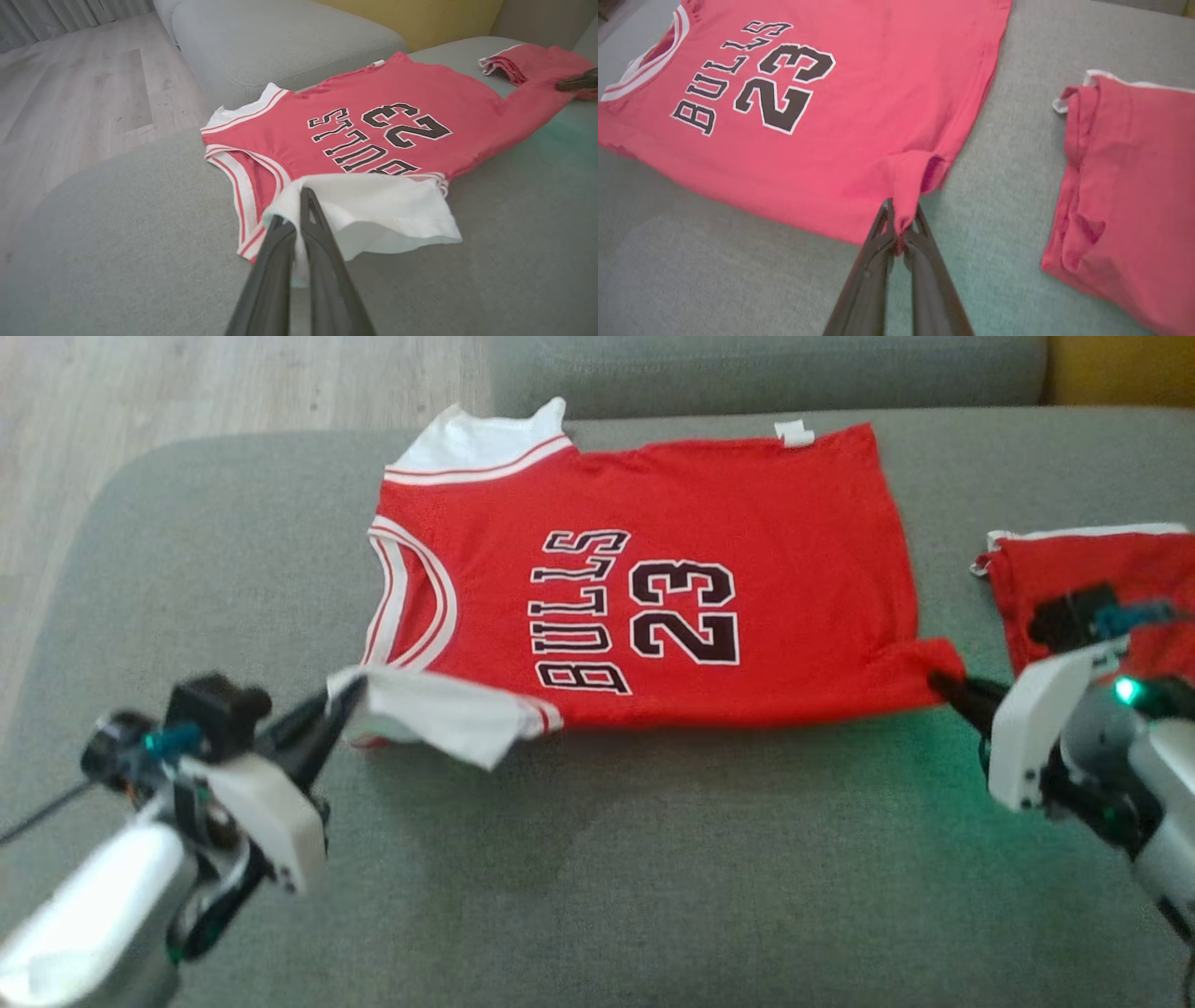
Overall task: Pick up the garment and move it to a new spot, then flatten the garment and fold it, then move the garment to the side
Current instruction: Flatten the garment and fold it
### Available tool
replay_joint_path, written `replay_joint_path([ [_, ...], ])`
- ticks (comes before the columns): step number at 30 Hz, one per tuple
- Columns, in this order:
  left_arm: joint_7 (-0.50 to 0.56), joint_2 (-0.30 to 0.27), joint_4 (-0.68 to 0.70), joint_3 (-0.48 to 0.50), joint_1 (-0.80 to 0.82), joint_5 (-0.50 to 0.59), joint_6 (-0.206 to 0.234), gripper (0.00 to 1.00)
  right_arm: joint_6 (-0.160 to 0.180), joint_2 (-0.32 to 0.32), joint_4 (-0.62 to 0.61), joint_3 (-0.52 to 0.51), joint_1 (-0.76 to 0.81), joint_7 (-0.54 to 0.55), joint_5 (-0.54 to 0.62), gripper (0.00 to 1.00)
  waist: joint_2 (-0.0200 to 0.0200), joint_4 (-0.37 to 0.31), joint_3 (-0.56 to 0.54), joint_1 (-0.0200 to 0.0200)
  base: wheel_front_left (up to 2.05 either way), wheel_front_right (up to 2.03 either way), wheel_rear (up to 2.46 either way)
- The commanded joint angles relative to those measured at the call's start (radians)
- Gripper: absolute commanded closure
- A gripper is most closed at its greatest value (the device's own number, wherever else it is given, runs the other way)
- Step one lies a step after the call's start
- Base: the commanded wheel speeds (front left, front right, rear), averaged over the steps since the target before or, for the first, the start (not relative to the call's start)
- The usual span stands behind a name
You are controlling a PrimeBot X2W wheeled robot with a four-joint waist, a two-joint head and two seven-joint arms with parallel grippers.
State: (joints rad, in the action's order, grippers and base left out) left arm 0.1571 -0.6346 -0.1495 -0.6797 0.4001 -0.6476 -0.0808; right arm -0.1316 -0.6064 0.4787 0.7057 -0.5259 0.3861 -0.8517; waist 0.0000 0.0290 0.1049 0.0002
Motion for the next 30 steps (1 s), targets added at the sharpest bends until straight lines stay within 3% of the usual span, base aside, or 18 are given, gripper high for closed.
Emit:
replay_joint_path([
  [1,0.000,-0.022,-0.004,0.050,0.095,0.011,-0.008,1.00,0.001,-0.007,-0.015,-0.011,-0.038,0.006,0.008,1.00,0.0000,-0.004,0.022,-0.0002,0.00,0.00,0.00],
  [14,0.053,0.030,-0.262,-0.044,0.364,0.040,-0.047,1.00,0.001,0.087,0.103,-0.017,-0.218,0.044,0.074,1.00,0.0000,-0.028,0.127,-0.0002,0.00,0.00,0.00],
  [22,-0.004,0.080,-0.412,-0.129,0.506,0.055,-0.049,1.00,0.001,0.142,0.214,-0.015,-0.318,0.028,0.100,1.00,0.0000,-0.034,0.187,-0.0002,0.00,0.00,0.00],
  [23,-0.030,0.091,-0.435,-0.129,0.525,0.062,-0.049,0.64,0.001,0.146,0.232,-0.021,-0.331,0.012,0.109,0.75,0.0000,-0.033,0.191,-0.0002,0.00,0.00,0.00],
  [24,-0.069,0.104,-0.458,-0.126,0.542,0.074,-0.044,0.00,0.001,0.153,0.252,-0.030,-0.343,-0.010,0.118,0.00,0.0000,-0.032,0.195,-0.0002,0.00,0.00,0.00],
  [30,-0.358,0.194,-0.593,-0.068,0.596,0.109,0.056,0.00,0.001,0.225,0.348,-0.129,-0.412,-0.305,0.190,0.00,0.0000,-0.027,0.191,-0.0002,0.00,0.00,0.00],
])
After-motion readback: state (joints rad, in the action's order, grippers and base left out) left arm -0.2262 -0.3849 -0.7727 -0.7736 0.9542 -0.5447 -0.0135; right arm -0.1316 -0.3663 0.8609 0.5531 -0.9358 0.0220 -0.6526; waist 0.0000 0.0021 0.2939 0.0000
